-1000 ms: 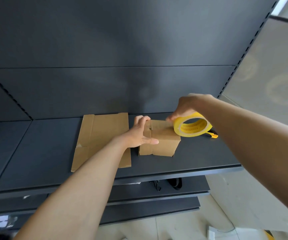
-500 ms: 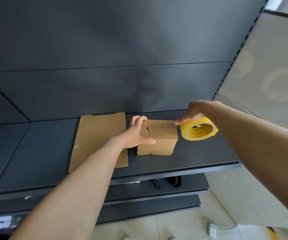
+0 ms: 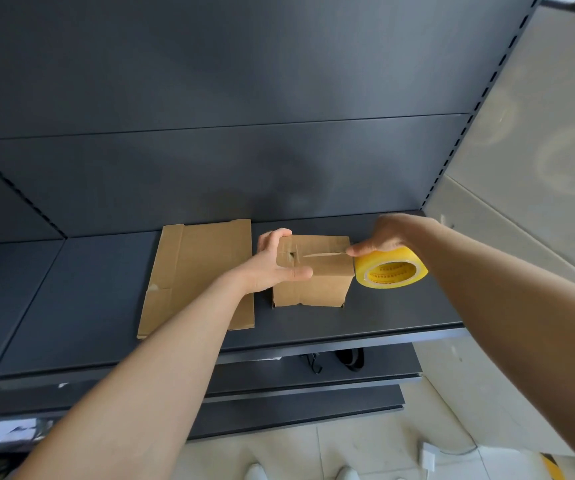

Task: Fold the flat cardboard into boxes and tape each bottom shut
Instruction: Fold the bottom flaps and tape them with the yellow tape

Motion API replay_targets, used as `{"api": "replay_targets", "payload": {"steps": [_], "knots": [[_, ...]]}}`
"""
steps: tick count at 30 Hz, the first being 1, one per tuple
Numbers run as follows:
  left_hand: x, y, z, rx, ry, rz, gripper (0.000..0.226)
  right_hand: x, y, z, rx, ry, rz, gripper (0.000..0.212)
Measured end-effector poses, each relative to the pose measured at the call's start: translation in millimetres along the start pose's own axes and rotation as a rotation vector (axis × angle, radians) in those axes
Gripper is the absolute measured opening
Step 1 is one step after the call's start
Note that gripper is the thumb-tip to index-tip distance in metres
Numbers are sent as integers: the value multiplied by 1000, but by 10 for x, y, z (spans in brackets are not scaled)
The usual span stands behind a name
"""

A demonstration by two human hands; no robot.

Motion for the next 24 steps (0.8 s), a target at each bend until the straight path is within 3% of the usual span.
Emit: {"api": "replay_targets", "payload": {"steps": [5, 8, 10, 13, 18, 20, 22, 24], "knots": [[-10, 125, 16, -386, -101, -92, 60, 34, 72, -15, 46, -12, -1, 82], [14, 221, 34, -502, -227, -248, 60, 58, 140, -28, 68, -26, 27, 103], [45, 250, 32, -443, -278, -348, 56, 66, 175, -38, 82, -32, 44, 113], [82, 242, -7, -376, -269, -471, 40, 39, 195, -56, 121, -17, 41, 103], [180, 133, 0, -165, -290, -660, 51, -16, 288, -64, 193, -14, 42, 88], [162, 87, -72, 19, -266, -730, 50, -60, 341, -47, 220, -27, 40, 84], [119, 96, -202, 293, -205, -798, 34, -95, 380, -24, 268, -38, 39, 83], [64, 194, -352, 530, -74, -827, 40, -111, 426, -5, 346, -35, 48, 95]]}}
Point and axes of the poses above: each hand's wrist, its own x-axis towards the middle knuckle, its own y-axis out of the palm, z = x × y, the point moved 2 cm from there along x, towards the middle knuckle, and after that the axes turned 9 degrees about -z, right-handed, at the moved point
